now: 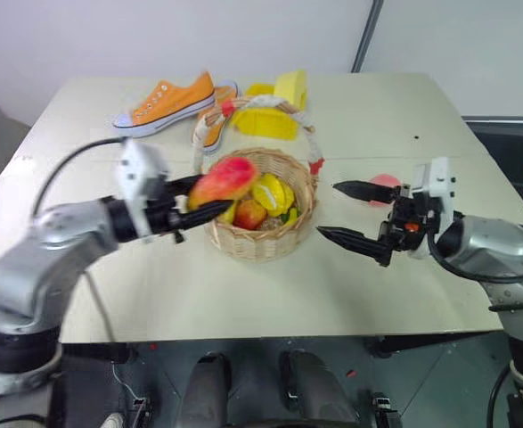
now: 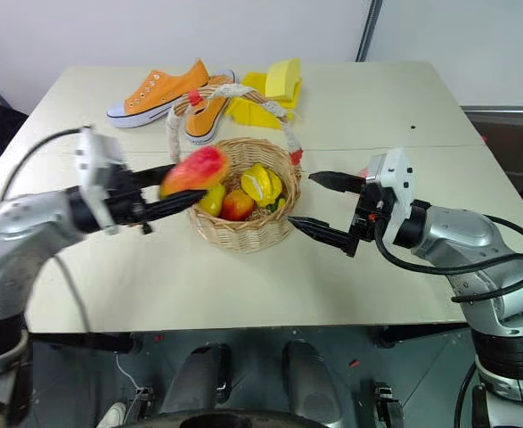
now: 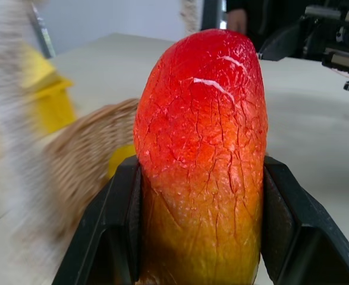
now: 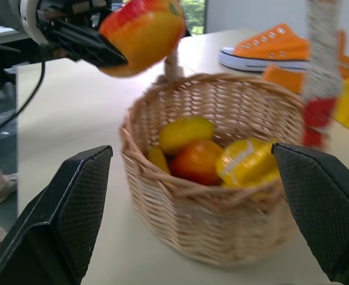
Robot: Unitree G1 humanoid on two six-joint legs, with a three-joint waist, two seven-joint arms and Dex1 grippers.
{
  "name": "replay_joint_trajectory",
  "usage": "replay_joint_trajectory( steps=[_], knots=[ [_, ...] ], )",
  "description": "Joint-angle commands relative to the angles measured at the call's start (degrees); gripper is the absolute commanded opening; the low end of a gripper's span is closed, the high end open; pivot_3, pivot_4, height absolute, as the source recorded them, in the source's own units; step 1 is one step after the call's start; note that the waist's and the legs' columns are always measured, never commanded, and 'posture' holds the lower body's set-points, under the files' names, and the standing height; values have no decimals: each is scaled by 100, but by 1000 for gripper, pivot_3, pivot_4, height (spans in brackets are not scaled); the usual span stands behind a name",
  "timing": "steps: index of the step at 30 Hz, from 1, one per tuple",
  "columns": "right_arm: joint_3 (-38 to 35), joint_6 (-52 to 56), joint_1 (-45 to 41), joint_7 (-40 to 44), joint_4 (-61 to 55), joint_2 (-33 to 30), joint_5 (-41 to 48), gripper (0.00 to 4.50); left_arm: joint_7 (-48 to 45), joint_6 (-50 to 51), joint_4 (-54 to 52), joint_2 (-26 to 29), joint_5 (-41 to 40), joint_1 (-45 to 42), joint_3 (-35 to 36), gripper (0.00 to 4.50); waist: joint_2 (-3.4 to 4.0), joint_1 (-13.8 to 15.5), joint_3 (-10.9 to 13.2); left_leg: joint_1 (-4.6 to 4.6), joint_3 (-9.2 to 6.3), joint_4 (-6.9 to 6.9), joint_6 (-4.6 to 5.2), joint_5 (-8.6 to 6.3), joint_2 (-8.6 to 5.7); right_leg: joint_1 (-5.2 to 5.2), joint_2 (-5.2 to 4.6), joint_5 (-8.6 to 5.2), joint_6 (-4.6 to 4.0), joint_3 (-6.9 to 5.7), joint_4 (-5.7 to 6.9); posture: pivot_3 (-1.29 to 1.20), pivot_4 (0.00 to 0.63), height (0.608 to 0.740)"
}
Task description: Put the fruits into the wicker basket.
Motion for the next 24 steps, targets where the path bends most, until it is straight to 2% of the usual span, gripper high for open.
replay_joint_trajectory(
  steps=[1,3,4,8,13,19,24],
  knots=[
    [-208,-90,10,-203,-115,80,-52,4500,256,-285,226,-215,524,-230,-431,3371,1,-11,0,1,-2,-3,1,-1,3,-3,6,4,11,0,3,0,150,740],
    [-258,-151,25,-424,5,112,-255,4500,213,-378,268,-351,611,-265,-601,4406,1,-8,0,3,-8,-15,3,-2,5,-13,12,2,11,0,12,0,150,740],
    [-275,-201,20,-539,87,134,-377,4500,179,-418,267,-388,643,-266,-654,4461,1,-2,0,3,-14,-17,4,-2,6,-14,14,2,10,-1,14,0,150,740],
    [-129,-568,-135,-1126,930,132,-1362,4500,-143,-622,241,-445,438,-121,-499,4461,1,13,0,0,-9,-10,3,-2,2,-14,9,1,7,-2,13,0,150,740],
    [51,-920,-879,-1888,2642,527,-2267,4500,-739,-728,-18,-327,-50,382,-276,4461,1,-18,0,10,39,-1,3,-2,1,-13,2,-5,-17,33,11,0,150,740],
    [-9,-901,-1616,-2109,3978,917,-2511,4500,-709,-708,-300,-396,-220,660,-214,4461,2,0,0,5,40,-2,3,-2,1,-17,3,4,2,34,10,0,150,740],
    [63,-655,-1881,-2000,4575,1046,-2546,4500,-593,-717,-417,-389,-198,763,-222,4461,3,9,1,5,40,-3,3,-2,2,-17,3,4,3,35,10,0,150,740]
  ],
)
